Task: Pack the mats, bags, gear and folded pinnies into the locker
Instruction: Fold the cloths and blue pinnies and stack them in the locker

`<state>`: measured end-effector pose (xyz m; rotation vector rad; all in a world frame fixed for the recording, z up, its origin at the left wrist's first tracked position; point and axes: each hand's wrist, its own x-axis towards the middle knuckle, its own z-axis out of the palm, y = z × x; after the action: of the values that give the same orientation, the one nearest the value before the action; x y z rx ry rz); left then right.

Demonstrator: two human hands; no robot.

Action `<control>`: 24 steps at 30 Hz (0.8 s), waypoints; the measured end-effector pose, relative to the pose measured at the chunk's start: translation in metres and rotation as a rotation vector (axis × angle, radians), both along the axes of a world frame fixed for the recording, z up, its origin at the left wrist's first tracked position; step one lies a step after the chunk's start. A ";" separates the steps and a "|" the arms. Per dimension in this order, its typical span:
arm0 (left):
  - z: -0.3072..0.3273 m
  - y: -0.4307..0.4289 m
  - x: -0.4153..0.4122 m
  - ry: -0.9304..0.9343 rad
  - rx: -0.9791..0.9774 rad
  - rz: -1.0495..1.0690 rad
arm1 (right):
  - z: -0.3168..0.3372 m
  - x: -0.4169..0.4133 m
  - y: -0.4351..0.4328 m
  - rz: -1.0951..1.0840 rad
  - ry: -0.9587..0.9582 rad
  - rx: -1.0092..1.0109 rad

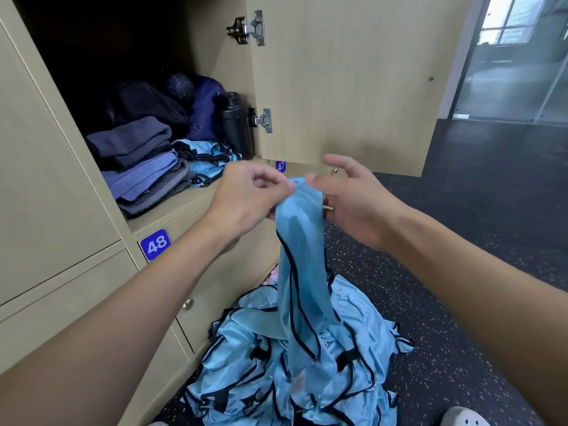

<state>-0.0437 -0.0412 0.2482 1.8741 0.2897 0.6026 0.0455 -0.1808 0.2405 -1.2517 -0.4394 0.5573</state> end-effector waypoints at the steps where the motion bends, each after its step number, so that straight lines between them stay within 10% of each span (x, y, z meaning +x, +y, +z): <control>1: 0.005 0.001 0.000 -0.045 -0.012 0.021 | -0.001 -0.001 -0.001 0.059 -0.052 -0.047; 20: 0.006 0.001 -0.006 -0.008 0.102 -0.024 | 0.007 0.003 -0.006 -0.256 -0.317 -0.172; 24: 0.017 0.004 -0.011 -0.120 0.026 -0.005 | 0.010 0.001 -0.012 -0.018 -0.221 -0.121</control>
<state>-0.0545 -0.0373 0.2653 1.8546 0.1993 0.7158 0.0464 -0.1929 0.2502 -1.4387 -0.5857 0.4366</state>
